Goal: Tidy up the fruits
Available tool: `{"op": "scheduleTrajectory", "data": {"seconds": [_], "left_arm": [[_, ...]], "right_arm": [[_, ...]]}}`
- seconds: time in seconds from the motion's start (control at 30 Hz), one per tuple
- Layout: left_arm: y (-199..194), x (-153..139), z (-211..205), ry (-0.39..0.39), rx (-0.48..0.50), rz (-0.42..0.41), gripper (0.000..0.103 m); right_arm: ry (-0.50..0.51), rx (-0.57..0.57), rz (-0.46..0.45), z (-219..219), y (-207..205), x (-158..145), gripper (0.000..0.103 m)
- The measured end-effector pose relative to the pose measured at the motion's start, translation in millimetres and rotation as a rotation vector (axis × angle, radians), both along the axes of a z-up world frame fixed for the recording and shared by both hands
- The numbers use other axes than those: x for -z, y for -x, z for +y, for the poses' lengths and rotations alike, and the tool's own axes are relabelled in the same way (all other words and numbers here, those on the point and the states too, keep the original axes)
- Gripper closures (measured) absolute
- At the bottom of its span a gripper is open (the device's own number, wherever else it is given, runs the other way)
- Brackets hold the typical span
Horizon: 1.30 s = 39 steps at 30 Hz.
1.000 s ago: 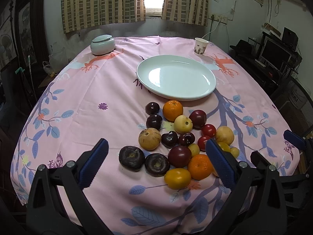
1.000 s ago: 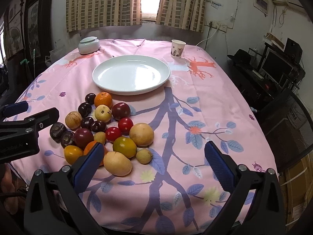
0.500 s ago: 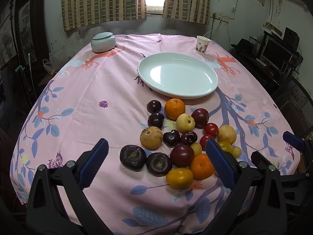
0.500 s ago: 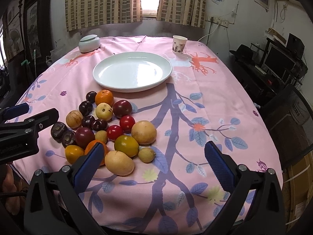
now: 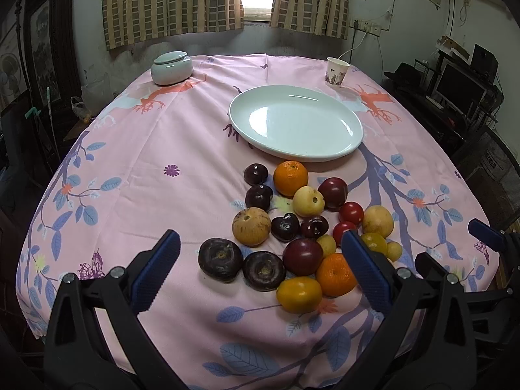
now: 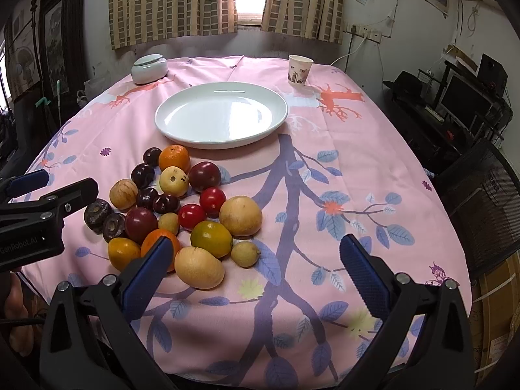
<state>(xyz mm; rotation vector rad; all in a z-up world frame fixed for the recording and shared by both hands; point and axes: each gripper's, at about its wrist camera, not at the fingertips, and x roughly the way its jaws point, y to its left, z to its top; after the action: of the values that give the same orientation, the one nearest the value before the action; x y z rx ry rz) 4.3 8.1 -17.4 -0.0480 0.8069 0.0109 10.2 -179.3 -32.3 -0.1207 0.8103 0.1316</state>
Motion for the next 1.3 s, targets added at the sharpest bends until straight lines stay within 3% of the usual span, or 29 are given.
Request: {"op": "scheduleTrajectory", "data": {"seconds": [1.07,1.3], "left_arm": [[3.5,9.0,-2.0,-0.002,0.0,0.013,0.002],[11.7,14.4,10.2,-0.018,-0.028,0.026,0.002]], "right_arm": [[0.005,-0.009,0.014,1.9,1.3,3.1,0.001],[-0.128,-0.145,0.075,-7.6,11.5,8.3,0.001]]}}
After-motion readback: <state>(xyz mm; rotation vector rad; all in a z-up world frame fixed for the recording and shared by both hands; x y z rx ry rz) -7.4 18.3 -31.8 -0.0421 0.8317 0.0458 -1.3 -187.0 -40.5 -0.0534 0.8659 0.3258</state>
